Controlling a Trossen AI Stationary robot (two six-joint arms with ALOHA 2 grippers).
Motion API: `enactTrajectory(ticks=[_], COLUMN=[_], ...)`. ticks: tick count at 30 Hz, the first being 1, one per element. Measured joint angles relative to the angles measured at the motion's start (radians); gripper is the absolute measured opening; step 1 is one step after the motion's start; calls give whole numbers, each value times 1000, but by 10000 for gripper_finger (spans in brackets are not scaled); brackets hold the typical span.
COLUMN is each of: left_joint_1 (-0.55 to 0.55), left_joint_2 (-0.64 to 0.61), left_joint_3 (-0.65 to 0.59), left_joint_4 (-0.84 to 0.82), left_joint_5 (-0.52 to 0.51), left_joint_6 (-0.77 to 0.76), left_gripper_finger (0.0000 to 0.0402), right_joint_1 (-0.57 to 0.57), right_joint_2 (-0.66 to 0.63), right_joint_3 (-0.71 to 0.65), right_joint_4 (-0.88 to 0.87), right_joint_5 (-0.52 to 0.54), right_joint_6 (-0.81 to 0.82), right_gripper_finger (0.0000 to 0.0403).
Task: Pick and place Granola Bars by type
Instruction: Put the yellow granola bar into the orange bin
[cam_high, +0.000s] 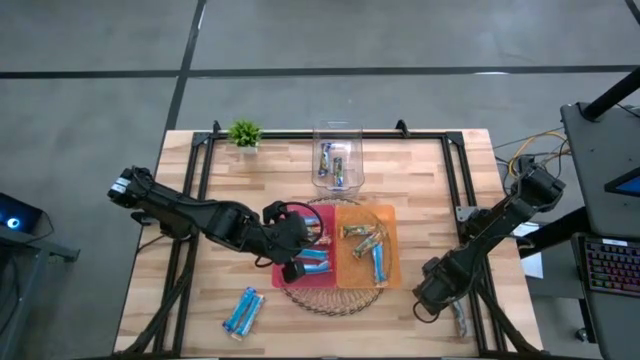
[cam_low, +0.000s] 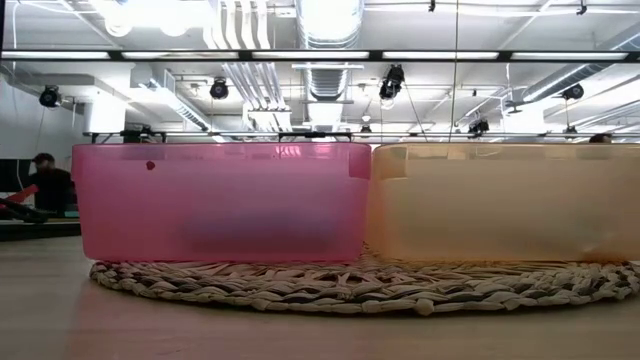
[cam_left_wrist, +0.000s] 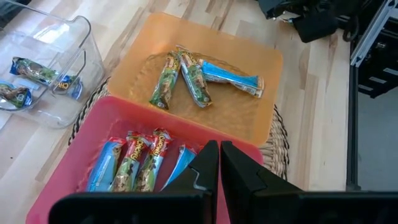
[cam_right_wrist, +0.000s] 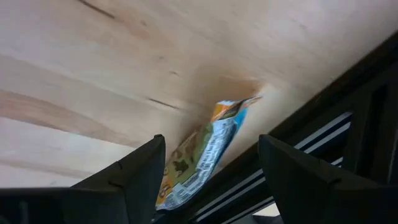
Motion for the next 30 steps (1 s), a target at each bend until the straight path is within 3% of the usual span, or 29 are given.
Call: enactTrajectory(ticks=[22, 30], left_joint_1=[0, 0], left_joint_2=[0, 0], left_joint_3=[0, 0], left_joint_4=[0, 0], left_joint_5=[3, 3], left_joint_6=[1, 1], left_gripper_finger=[0, 0], right_joint_1=[51, 54], right_joint_2=[5, 5], right_joint_3=[-62, -80], right_joint_4=[133, 185], right_joint_5=[-26, -28], right_joint_6=[78, 92], right_gripper_finger=[227, 203])
